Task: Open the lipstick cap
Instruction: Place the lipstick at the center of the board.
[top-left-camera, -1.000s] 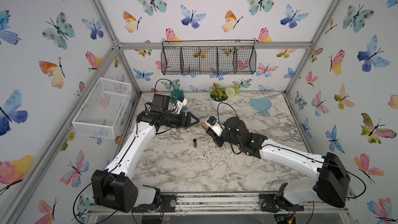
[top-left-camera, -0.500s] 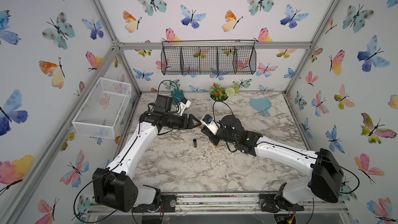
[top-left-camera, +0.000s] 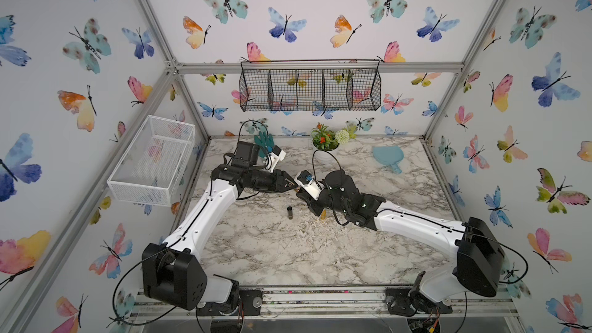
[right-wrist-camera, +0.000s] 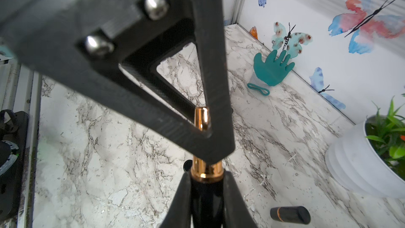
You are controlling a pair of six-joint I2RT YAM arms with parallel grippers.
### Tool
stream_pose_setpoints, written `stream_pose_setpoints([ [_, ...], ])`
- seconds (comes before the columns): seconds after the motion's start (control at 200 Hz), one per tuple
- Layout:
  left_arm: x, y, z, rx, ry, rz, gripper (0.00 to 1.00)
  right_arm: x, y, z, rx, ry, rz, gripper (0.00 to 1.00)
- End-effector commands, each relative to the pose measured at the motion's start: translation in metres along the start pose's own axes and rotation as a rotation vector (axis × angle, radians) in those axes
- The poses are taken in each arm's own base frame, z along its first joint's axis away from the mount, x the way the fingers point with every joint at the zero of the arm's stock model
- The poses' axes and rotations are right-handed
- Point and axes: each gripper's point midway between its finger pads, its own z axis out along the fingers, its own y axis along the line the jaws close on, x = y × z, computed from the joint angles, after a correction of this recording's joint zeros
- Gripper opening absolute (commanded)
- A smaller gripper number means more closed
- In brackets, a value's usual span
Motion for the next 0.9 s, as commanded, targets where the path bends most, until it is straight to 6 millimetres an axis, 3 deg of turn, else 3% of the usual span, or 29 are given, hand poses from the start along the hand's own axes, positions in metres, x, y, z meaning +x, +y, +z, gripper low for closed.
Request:
stream_pose_setpoints([
  [0.0, 0.001, -0.003, 0.003, 0.022, 0.009, 0.018, 0.33, -0.012, 0.002, 0.003, -0.007, -0.023, -0.01, 0.02],
  [0.145, 0.001, -0.003, 0.003, 0.025, 0.009, 0.022, 0.21, -0.009, -0.002, 0.004, 0.012, -0.013, -0.014, 0.02],
  [0.325, 0.003, -0.003, 0.003, 0.028, 0.013, 0.023, 0.13, -0.011, -0.005, 0.004, 0.033, -0.018, -0.015, 0.05],
  [0.345, 0.003, -0.003, 0.003, 0.027, 0.013, 0.024, 0.12, -0.011, -0.006, 0.004, 0.035, -0.018, -0.015, 0.08],
  [0.455, 0.001, -0.002, 0.003, 0.017, 0.009, 0.02, 0.09, -0.013, -0.007, 0.003, 0.043, -0.02, -0.015, 0.46],
  [0.576, -0.007, 0.001, 0.0, -0.021, -0.015, 0.024, 0.08, -0.016, -0.011, 0.0, 0.063, -0.03, -0.015, 0.58],
  [0.666, -0.019, 0.016, -0.003, -0.125, -0.055, 0.022, 0.08, -0.022, -0.016, -0.006, 0.094, -0.041, -0.018, 0.65],
  [0.806, -0.048, 0.052, -0.009, -0.348, -0.155, 0.029, 0.1, -0.03, -0.031, -0.03, 0.188, -0.052, -0.049, 0.67],
  [0.896, -0.065, 0.07, -0.003, -0.435, -0.211, 0.057, 0.13, -0.034, -0.038, -0.049, 0.236, -0.059, -0.063, 0.67],
])
